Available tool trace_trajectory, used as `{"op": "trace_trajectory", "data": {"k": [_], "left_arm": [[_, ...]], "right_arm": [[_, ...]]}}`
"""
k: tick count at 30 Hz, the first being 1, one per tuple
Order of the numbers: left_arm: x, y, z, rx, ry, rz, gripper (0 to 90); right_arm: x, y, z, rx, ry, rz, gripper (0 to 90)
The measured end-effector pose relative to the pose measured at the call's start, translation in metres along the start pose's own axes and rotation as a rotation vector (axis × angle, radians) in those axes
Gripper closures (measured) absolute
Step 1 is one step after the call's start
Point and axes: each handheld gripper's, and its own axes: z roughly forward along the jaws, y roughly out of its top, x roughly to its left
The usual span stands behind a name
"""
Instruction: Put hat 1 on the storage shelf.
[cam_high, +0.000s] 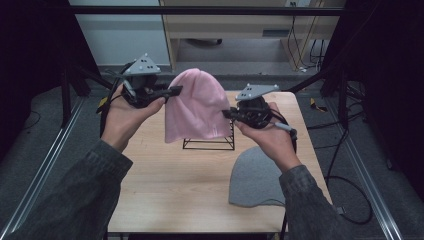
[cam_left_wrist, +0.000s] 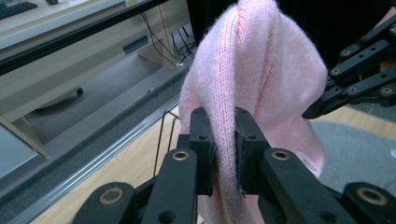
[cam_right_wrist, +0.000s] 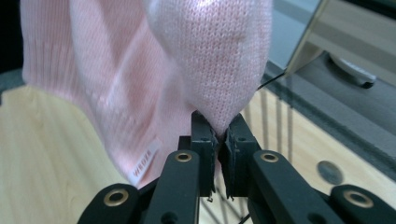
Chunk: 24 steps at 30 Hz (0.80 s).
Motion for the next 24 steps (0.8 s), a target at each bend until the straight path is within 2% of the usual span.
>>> {"op": "trace_trajectory", "data": {"k": [3,4,6,8,9,13,14,15,21,24], "left_arm": [[0.011,0.013,0.010,-0.030,0.015,-0.027,80.0],[0.011,0.013,0.010,-0.030,0.015,-0.027,80.0],[0.021,0.020,0.022,-0.025,0.015,-0.042,80.0],[0.025,0.021,0.026,-0.020,0.012,-0.052,79.9],[0.028,0.023,0.031,-0.013,0.016,-0.052,79.9],[0.042,0.028,0.049,-0.012,0.016,-0.072,79.8],[0.048,0.028,0.058,-0.013,0.012,-0.083,79.6],[0.048,0.028,0.058,-0.013,0.012,-0.083,79.6],[0.062,0.027,0.082,-0.006,0.007,-0.106,79.3],[0.065,0.026,0.088,0.007,0.004,-0.101,79.2]], "right_arm": [[-0.016,0.015,-0.002,-0.005,-0.029,0.003,84.5],[-0.021,0.018,-0.001,-0.007,-0.036,0.011,84.5],[-0.030,0.021,0.001,-0.005,-0.044,0.027,84.5],[-0.039,0.022,0.006,0.002,-0.052,0.041,84.5],[-0.039,0.022,0.006,0.002,-0.052,0.041,84.5],[-0.054,0.026,0.019,0.019,-0.071,0.070,84.5],[-0.058,0.027,0.025,0.024,-0.077,0.069,84.5],[-0.058,0.027,0.025,0.024,-0.077,0.069,84.5],[-0.071,0.025,0.043,0.044,-0.094,0.082,84.4],[-0.074,0.023,0.048,0.050,-0.096,0.084,84.4]]}}
